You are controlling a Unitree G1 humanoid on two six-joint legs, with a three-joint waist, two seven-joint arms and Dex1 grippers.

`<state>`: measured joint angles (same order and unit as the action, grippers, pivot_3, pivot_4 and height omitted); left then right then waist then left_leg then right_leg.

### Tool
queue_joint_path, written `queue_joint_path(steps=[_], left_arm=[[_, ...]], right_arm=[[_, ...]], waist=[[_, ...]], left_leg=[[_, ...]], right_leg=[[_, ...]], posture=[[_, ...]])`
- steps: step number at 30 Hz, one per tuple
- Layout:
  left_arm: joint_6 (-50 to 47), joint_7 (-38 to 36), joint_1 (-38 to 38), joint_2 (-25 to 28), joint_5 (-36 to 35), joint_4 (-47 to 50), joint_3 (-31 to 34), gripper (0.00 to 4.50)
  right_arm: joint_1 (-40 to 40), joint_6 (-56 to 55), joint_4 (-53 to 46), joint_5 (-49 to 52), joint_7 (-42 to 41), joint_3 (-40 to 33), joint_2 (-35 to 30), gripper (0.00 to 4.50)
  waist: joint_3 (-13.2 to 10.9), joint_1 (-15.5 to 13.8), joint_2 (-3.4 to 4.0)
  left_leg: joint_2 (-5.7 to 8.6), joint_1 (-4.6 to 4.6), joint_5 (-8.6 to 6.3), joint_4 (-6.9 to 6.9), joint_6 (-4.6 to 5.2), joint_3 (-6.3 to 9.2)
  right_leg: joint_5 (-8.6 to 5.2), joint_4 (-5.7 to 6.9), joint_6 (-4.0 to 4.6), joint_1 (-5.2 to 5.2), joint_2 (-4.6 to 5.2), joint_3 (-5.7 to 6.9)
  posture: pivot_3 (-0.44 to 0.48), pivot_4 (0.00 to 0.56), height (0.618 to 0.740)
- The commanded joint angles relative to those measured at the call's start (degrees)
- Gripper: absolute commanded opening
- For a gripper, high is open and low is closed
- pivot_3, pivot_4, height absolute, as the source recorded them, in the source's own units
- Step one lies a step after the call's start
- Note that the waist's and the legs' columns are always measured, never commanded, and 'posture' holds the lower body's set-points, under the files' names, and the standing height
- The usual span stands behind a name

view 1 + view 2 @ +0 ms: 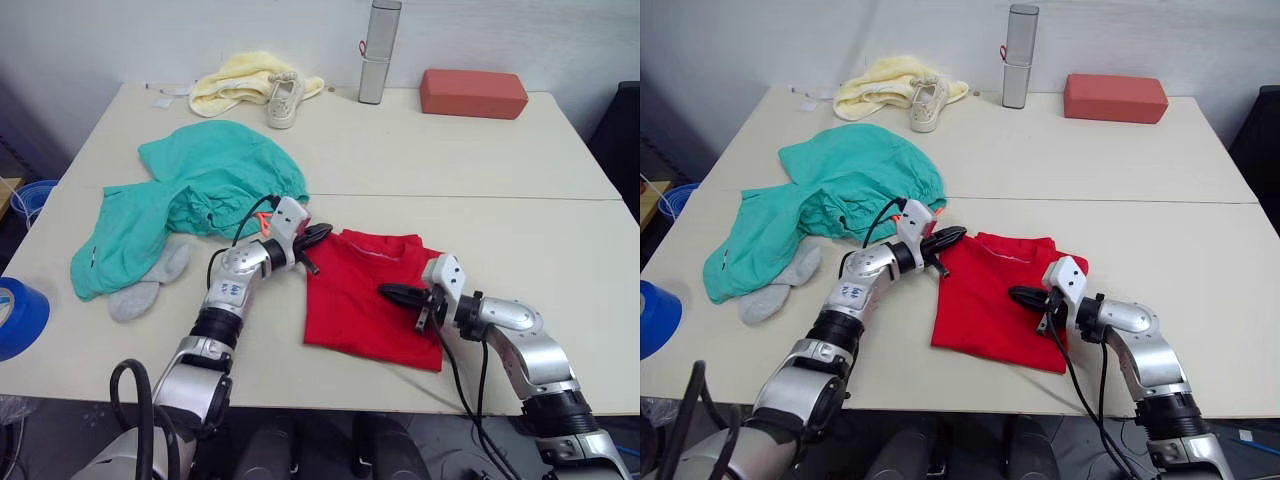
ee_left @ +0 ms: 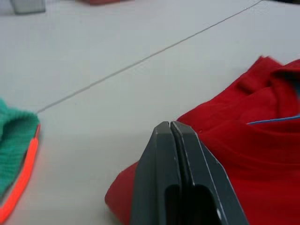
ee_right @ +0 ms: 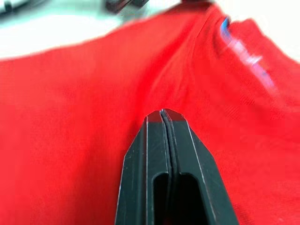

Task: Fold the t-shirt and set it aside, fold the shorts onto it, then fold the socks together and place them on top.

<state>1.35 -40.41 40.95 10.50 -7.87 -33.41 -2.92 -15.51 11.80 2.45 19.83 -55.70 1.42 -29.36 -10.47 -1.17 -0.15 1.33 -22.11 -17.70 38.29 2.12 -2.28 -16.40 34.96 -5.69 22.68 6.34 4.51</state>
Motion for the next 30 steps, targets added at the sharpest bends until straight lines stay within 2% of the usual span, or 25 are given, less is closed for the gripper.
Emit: queue_joint_path(steps=[1, 4, 7, 10, 14, 17, 25, 30], left_arm=[[-1.49, -7.15, -3.30, 0.87, -3.72, 10.49, -1.85, 0.03], [-2.35, -9.11, -5.86, 0.35, -3.04, 13.14, -4.54, 0.03], [-3.02, -7.67, -6.37, -1.24, -1.62, 12.40, -6.39, 0.03], [-3.00, -5.07, -5.98, -2.74, -0.04, 10.03, -6.99, 0.03], [-2.93, 4.22, -4.00, -3.41, 4.43, 1.15, -5.71, 0.03], [-4.41, 6.56, -4.13, -2.74, 4.49, -0.32, -4.46, 0.03], [-4.98, 6.73, -5.72, -1.84, 3.23, 1.41, -2.60, 0.03], [-2.87, 4.57, -6.01, -1.47, 1.40, 4.28, -1.23, 0.03]], right_arm=[[-3.15, 0.44, 0.40, 1.06, 0.16, -1.44, -0.02, 0.00], [-5.51, -0.79, 4.94, -2.15, 1.36, 0.36, 0.37, 0.00], [-7.01, -2.49, 8.86, -4.29, 2.81, 0.89, 1.13, 0.00], [-7.82, -3.13, 10.98, -5.37, 4.53, 0.26, 1.82, 0.00], [-8.34, -2.28, 13.28, -3.88, 9.82, -4.19, 3.02, 0.00], [-8.00, -0.86, 14.42, -1.79, 11.88, -7.39, 3.47, 0.00], [-7.88, -4.93, 21.12, -3.87, 17.46, -11.74, 2.24, 0.00], [-7.83, -6.94, 20.74, -1.37, 16.18, -14.50, 1.20, 0.00]], waist=[[0.00, 0.02, 0.00], [0.00, -0.13, 0.01], [0.00, -0.34, 0.00], [0.00, -0.18, 0.00], [0.00, -0.15, 0.00], [0.01, -0.15, 0.00], [0.03, 0.01, 0.03], [0.02, 0.01, 0.02]], left_leg=[[0.00, 0.00, 0.00, 0.00, 0.00, 0.00], [0.00, 0.01, 0.00, 0.02, 0.00, 0.00], [0.03, -0.03, 0.01, 0.06, 0.03, 0.04], [0.07, -0.06, 0.02, 0.06, 0.08, 0.04], [0.06, -0.02, 0.05, 0.06, 0.07, 0.03], [0.05, 0.00, 0.05, 0.05, 0.07, 0.03], [0.04, 0.10, 0.05, 0.03, 0.06, 0.02], [0.04, 0.10, 0.05, 0.02, 0.06, 0.00]], right_leg=[[0.00, -0.01, 0.00, 0.00, 0.00, -0.02], [0.00, 0.00, 0.00, -0.02, 0.00, -0.08], [0.00, -0.03, 0.00, -0.05, 0.04, -0.10], [0.00, -0.03, -0.01, -0.04, 0.06, -0.11], [0.00, 0.04, -0.01, -0.04, 0.03, -0.06], [0.00, 0.06, -0.01, -0.04, 0.04, -0.06], [0.01, 0.06, -0.01, -0.11, 0.05, -0.11], [0.01, 0.06, -0.01, -0.12, 0.06, -0.17]], posture=[[0.000, 0.150, 0.740], [0.000, 0.150, 0.740], [0.000, 0.150, 0.740], [0.000, 0.150, 0.740], [0.000, 0.150, 0.740], [0.000, 0.150, 0.740], [0.000, 0.150, 0.740], [0.000, 0.150, 0.740]])
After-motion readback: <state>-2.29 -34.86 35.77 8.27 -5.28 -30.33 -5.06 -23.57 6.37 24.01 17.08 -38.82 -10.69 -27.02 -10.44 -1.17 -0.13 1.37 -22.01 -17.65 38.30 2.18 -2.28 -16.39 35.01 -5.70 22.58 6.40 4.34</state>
